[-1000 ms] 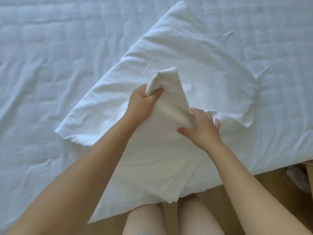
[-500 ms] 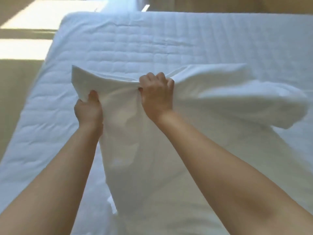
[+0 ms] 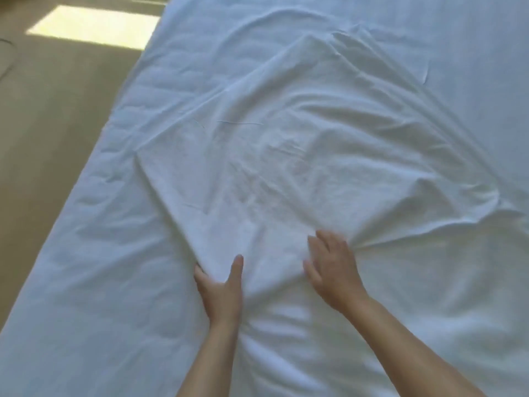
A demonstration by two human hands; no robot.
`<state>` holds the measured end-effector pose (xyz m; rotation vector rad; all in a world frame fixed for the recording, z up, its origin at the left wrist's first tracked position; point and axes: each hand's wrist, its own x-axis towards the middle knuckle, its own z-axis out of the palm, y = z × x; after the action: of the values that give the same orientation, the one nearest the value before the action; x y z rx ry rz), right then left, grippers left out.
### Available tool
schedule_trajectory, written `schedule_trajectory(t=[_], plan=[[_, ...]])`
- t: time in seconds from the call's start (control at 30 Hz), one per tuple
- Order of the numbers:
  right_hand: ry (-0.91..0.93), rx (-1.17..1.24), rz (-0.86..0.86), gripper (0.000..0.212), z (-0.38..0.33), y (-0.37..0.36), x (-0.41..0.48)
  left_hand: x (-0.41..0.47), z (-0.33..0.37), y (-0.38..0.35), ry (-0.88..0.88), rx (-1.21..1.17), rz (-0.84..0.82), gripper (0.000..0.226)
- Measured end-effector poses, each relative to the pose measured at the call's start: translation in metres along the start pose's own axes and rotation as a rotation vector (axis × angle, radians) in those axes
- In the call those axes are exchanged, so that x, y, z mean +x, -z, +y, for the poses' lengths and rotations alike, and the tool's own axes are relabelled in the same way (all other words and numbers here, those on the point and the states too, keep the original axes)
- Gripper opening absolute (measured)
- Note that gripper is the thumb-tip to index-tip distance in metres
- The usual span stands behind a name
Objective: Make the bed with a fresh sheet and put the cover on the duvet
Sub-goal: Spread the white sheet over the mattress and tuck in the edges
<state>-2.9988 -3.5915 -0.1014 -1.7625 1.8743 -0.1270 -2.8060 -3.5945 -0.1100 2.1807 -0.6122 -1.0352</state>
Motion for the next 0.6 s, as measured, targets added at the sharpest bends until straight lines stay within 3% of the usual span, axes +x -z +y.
schedule_trajectory(t=[0.17,0.37,0.5,0.6], plan=[[-0.306,-0.134,-0.057,0.058,0.1,0.015,-0.088,-0.114,-0.059,-0.012,-0.12,0.408,-0.028,0.099],[-0.351,-0.123,-0.028,0.055,0.19,0.038,-0.152,-0.234,-0.092,-0.068,-0.237,0.741,-0.404,0.084],[-0.492,-0.112,0.14,0.062,0.27,0.069,-0.182,-0.303,-0.103,-0.124,-0.298,0.864,-0.534,0.084],[-0.773,0.035,0.256,0.082,0.336,0.095,-0.209,-0.354,-0.115,-0.167,-0.32,1.02,-0.564,0.083]])
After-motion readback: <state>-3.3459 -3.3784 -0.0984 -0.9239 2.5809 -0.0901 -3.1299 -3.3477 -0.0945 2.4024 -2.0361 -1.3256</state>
